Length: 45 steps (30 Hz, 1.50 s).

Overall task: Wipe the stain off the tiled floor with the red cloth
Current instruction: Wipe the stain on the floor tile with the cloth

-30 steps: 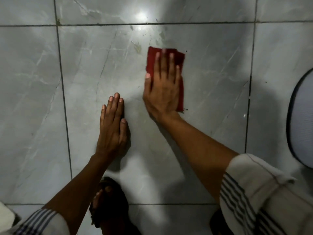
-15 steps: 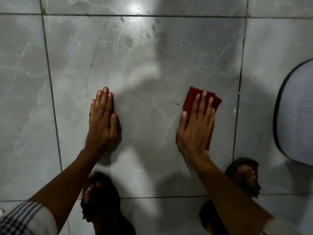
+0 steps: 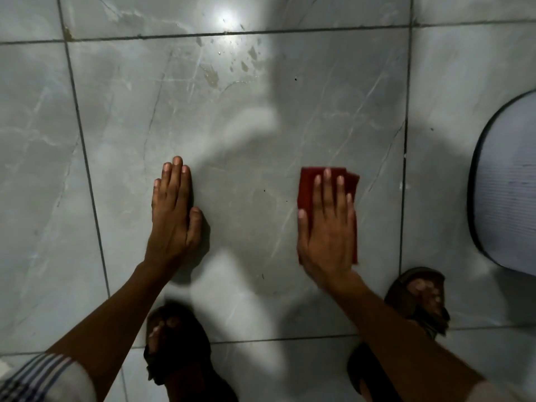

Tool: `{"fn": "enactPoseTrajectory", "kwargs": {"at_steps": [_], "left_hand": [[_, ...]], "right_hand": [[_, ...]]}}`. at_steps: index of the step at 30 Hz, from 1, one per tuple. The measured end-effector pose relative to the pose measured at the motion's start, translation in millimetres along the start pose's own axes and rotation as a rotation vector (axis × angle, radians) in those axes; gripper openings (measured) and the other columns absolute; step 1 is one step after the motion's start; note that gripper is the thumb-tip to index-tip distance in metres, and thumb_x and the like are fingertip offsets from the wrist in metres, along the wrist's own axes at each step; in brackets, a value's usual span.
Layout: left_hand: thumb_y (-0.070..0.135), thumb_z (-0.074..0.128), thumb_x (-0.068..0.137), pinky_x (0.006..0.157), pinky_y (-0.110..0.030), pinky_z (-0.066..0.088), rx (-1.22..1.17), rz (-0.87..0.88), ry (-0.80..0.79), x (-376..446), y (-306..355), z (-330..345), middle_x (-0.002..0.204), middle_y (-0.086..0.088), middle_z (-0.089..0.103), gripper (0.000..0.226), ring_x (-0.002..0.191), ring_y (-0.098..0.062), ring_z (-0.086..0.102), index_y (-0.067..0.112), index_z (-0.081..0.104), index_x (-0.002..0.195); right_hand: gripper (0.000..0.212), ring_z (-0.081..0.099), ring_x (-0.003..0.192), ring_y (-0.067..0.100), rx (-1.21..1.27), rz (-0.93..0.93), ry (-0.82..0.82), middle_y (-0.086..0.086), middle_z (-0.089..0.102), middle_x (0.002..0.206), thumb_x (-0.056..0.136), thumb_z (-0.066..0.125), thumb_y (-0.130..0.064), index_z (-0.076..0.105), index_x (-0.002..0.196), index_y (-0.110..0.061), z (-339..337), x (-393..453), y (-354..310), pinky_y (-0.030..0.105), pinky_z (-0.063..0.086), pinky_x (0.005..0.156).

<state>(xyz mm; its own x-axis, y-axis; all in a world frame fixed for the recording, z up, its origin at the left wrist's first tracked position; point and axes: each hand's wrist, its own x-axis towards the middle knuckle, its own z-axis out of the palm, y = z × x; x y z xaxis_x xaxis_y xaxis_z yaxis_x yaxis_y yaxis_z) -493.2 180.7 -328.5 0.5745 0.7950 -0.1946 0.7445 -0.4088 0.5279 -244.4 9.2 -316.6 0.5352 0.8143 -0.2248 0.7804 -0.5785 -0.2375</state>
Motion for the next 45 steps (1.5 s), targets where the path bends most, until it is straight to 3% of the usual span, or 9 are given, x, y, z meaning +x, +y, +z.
{"fn": "enactPoseTrajectory", "kwargs": {"at_steps": [5, 10, 16, 22, 26, 29, 36, 41, 45], "left_hand": [[0.022, 0.04, 0.107, 0.142, -0.053, -0.004, -0.004, -0.016, -0.013, -1.4, 2.0, 1.2, 0.187, -0.019, 0.003, 0.078, 0.176, -0.04, 0.0, -0.001, 0.013, 0.176], [0.03, 0.038, 0.106, 0.141, -0.04, -0.01, 0.016, -0.017, -0.054, 1.3, -1.5, -4.4, 0.187, -0.018, 0.001, 0.081, 0.176, -0.038, -0.002, 0.0, 0.012, 0.177], [0.034, 0.039, 0.103, 0.141, -0.041, -0.008, 0.063, -0.003, -0.042, -0.1, -4.3, -2.5, 0.187, -0.017, 0.001, 0.085, 0.175, -0.037, 0.0, 0.001, 0.012, 0.177], [0.029, 0.041, 0.102, 0.143, -0.051, 0.002, 0.082, 0.0, 0.028, -2.5, -5.6, 4.9, 0.188, -0.017, 0.006, 0.083, 0.176, -0.035, 0.004, 0.003, 0.015, 0.177], [0.027, 0.038, 0.104, 0.143, -0.044, -0.003, 0.043, 0.022, 0.015, -2.6, -8.4, 2.3, 0.188, -0.019, 0.008, 0.08, 0.176, -0.037, 0.004, 0.001, 0.016, 0.176], [0.031, 0.036, 0.11, 0.143, -0.045, -0.002, 0.105, 0.035, -0.007, -0.8, -12.6, -0.7, 0.188, -0.016, 0.007, 0.076, 0.177, -0.033, 0.003, 0.004, 0.014, 0.177], [0.035, 0.034, 0.115, 0.143, -0.049, 0.006, 0.296, 0.035, 0.102, -5.0, -8.8, 10.3, 0.189, -0.012, 0.009, 0.072, 0.177, -0.03, 0.008, 0.006, 0.014, 0.178], [0.036, 0.031, 0.116, 0.143, -0.049, 0.005, 0.298, 0.001, 0.085, -4.6, -7.9, 11.0, 0.189, -0.011, 0.007, 0.072, 0.177, -0.028, 0.005, 0.007, 0.012, 0.178], [0.036, 0.03, 0.117, 0.143, -0.049, 0.002, 0.278, -0.069, 0.113, -0.4, 5.8, 17.6, 0.189, -0.011, 0.005, 0.071, 0.177, -0.028, 0.003, 0.008, 0.01, 0.179]], "right_hand": [[0.069, 0.019, 0.174, 0.034, 0.024, -0.022, 0.123, 0.015, 0.02, 0.187, 0.118, 0.026, -0.041, 0.021, 0.178, -0.007, 0.2, 70.1, -53.0, 0.053, 0.017, 0.141], [0.071, 0.002, 0.177, 0.025, 0.059, -0.291, -0.077, 0.009, 0.006, 0.19, 0.119, 0.032, -0.042, 0.01, 0.18, -0.013, 16.9, -21.6, -52.1, 0.047, 0.004, 0.143], [0.071, -0.007, 0.176, 0.023, -0.031, -0.222, -0.122, 0.006, 0.007, 0.19, 0.119, 0.031, -0.045, 0.01, 0.181, -0.017, -5.7, -31.4, 28.3, 0.048, 0.004, 0.143], [0.069, 0.017, 0.175, 0.034, 0.013, 0.017, 0.116, 0.013, 0.019, 0.188, 0.118, 0.034, -0.041, 0.022, 0.178, -0.01, -1.8, 66.2, -62.0, 0.054, 0.018, 0.141], [0.069, 0.015, 0.175, 0.032, 0.09, -0.258, 0.029, 0.014, 0.018, 0.188, 0.118, 0.037, -0.041, 0.023, 0.178, -0.009, 19.0, 37.5, -114.5, 0.052, 0.014, 0.141], [0.07, 0.01, 0.176, 0.028, 0.109, -0.321, -0.066, 0.01, 0.015, 0.189, 0.119, 0.038, -0.044, 0.021, 0.179, -0.012, 27.3, -13.9, -92.8, 0.051, 0.015, 0.141], [0.072, 0.0, 0.177, 0.027, 0.032, 0.027, 0.051, 0.011, 0.012, 0.189, 0.118, 0.037, -0.044, 0.013, 0.18, -0.016, -9.4, 7.4, 31.8, 0.053, 0.01, 0.142], [0.07, 0.017, 0.174, 0.037, 0.027, 0.215, 0.21, 0.016, 0.02, 0.187, 0.119, 0.032, -0.043, 0.021, 0.178, -0.007, -14.5, 95.9, -12.3, 0.057, 0.019, 0.14], [0.071, 0.021, 0.174, 0.033, 0.074, -0.102, 0.159, 0.014, 0.026, 0.186, 0.116, 0.042, -0.044, 0.028, 0.177, -0.009, 9.9, 75.3, -83.5, 0.053, 0.02, 0.139]]}}
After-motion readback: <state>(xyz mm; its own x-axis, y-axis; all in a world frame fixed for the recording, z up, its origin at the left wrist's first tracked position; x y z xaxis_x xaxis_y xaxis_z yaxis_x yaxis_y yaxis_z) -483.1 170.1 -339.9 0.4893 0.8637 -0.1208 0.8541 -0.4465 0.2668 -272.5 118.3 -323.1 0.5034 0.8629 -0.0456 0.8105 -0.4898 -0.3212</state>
